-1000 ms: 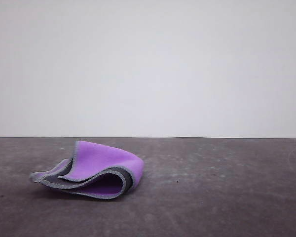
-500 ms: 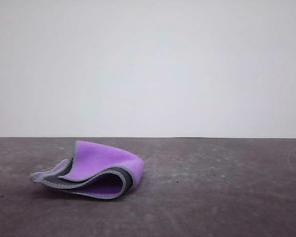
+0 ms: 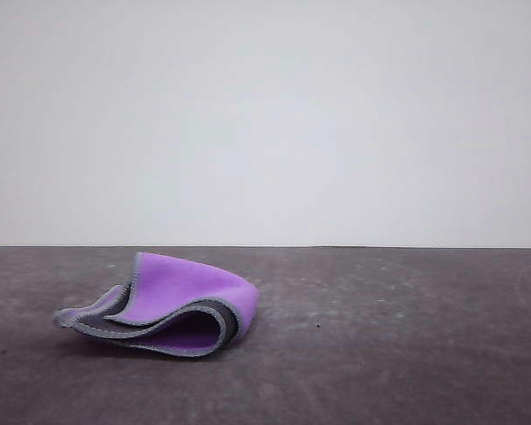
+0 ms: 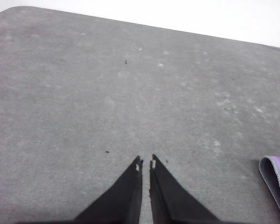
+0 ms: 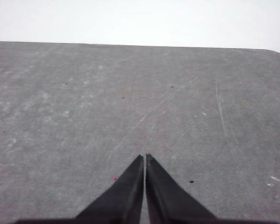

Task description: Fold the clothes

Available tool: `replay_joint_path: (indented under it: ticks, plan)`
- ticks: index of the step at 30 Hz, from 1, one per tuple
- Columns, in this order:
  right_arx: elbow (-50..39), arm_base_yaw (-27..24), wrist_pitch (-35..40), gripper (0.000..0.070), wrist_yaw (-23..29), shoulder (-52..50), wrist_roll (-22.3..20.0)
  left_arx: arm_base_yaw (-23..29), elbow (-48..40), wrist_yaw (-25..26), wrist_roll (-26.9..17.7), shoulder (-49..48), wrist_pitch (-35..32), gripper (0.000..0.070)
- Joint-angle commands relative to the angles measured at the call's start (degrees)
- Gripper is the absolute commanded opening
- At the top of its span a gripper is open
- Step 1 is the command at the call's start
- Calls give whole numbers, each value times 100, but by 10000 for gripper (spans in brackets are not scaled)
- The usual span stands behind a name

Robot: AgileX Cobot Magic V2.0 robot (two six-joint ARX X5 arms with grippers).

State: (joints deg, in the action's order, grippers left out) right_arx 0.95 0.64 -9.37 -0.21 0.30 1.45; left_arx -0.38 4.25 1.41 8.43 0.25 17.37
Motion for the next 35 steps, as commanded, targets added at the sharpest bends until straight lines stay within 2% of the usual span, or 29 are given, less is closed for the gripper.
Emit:
replay_joint_path:
  ticks: [1, 35]
  plan:
    - [-26, 2, 77, 0, 20, -9, -42, 9, -105, 2, 22, -7, 68, 16]
    - [-26, 2, 77, 0, 20, -9, -42, 9, -105, 2, 22, -7, 68, 16]
